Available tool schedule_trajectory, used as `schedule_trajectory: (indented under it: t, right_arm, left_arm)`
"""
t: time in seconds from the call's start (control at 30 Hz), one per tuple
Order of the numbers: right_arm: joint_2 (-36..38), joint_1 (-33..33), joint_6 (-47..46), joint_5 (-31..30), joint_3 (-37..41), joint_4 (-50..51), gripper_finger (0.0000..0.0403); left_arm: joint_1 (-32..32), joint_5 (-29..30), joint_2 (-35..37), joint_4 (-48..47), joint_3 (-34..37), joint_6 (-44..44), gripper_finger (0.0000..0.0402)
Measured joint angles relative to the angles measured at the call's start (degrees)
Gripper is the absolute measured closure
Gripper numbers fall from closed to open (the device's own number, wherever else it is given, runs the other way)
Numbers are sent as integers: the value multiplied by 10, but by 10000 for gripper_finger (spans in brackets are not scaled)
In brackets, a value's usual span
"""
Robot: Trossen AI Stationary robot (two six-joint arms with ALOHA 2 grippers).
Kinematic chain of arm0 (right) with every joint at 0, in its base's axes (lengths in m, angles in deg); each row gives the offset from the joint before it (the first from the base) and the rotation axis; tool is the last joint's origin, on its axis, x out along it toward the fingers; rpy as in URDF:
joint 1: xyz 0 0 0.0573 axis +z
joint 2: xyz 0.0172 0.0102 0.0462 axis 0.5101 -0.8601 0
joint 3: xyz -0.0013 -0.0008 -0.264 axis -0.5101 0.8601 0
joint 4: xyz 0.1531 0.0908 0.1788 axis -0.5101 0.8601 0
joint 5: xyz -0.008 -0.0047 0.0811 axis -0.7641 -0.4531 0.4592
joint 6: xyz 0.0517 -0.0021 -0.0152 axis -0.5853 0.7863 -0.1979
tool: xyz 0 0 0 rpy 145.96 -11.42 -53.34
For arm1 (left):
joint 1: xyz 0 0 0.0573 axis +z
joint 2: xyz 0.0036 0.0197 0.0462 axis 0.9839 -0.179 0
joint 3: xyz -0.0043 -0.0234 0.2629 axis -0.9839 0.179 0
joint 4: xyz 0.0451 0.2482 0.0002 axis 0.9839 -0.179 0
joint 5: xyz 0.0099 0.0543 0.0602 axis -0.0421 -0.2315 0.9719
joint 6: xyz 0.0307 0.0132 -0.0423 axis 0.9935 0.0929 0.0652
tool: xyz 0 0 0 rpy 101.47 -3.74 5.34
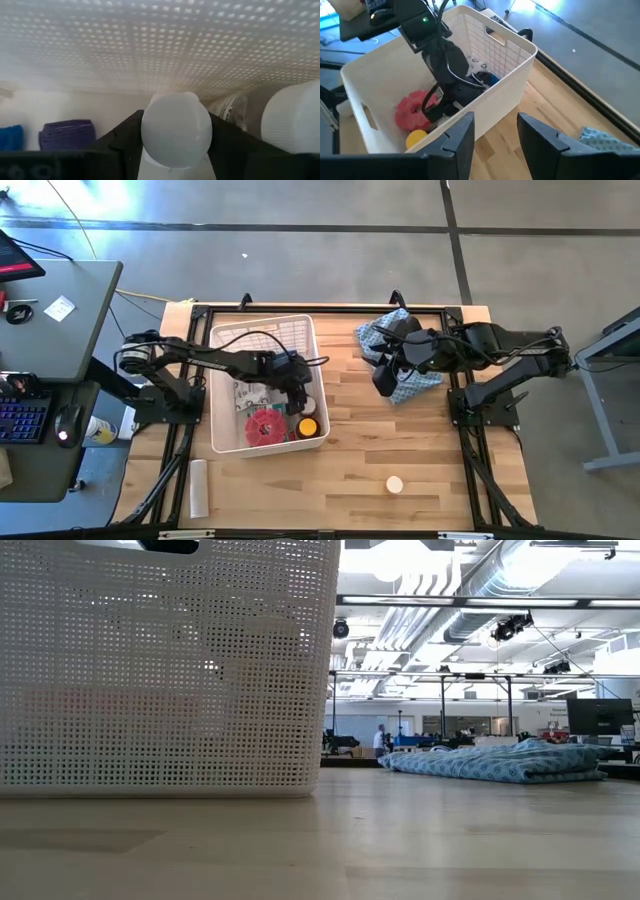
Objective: Pick & place medical supplies in basket/bin
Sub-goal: Put the white medicine bottle into the white bin, then put the orange pill bottle into the white bin
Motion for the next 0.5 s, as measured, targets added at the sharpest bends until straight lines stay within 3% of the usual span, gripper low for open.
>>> schedule_trajectory:
  t: [0.5]
  right_arm:
    - [0, -4, 14, 3, 0, 2, 263]
  left_arm:
    - [0, -16, -1, -83, -58, 32, 115]
